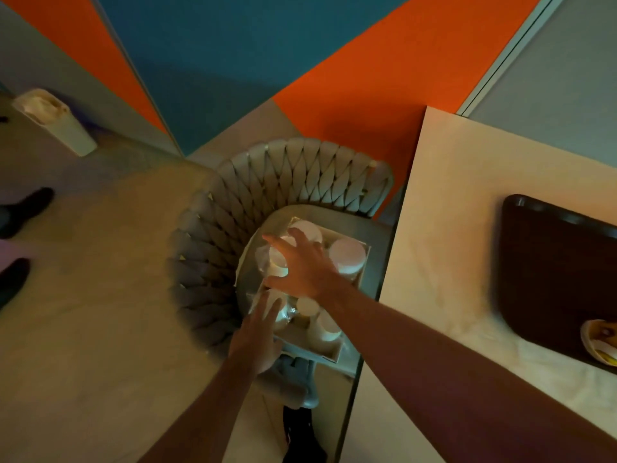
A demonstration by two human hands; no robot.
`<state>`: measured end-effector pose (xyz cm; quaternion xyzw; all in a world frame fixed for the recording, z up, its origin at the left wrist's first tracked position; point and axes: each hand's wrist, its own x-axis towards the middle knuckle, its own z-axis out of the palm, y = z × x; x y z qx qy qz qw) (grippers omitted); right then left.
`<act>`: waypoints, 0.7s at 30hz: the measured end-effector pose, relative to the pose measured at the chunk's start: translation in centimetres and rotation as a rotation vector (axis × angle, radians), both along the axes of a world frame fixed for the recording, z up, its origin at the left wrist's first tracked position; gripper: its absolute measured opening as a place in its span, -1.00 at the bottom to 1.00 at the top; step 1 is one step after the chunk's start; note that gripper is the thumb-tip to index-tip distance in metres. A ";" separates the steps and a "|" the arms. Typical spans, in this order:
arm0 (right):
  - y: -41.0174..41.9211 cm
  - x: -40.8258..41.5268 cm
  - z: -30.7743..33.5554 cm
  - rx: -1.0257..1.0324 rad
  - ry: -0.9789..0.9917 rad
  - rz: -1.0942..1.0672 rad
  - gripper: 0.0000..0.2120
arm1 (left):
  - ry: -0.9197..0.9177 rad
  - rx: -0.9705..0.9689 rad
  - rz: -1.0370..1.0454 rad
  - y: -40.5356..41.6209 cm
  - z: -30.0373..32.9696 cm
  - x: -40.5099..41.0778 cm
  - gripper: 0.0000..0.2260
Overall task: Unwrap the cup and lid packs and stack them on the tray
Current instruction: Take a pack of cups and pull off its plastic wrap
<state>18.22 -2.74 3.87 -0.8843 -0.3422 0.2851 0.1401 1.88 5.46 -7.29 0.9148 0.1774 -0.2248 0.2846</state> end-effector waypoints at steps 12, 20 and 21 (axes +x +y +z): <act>0.6 1.0 -1.4 0.056 0.051 -0.226 -0.57 | 0.050 0.021 0.173 0.9 1.7 3.8 -0.27; -2.4 0.1 1.0 0.138 0.012 -0.160 -0.58 | 0.105 -0.040 0.241 0.6 2.8 4.5 -0.45; -2.9 0.3 1.7 0.163 0.011 -0.172 -0.57 | 0.107 -0.039 0.241 0.6 2.7 4.5 -0.47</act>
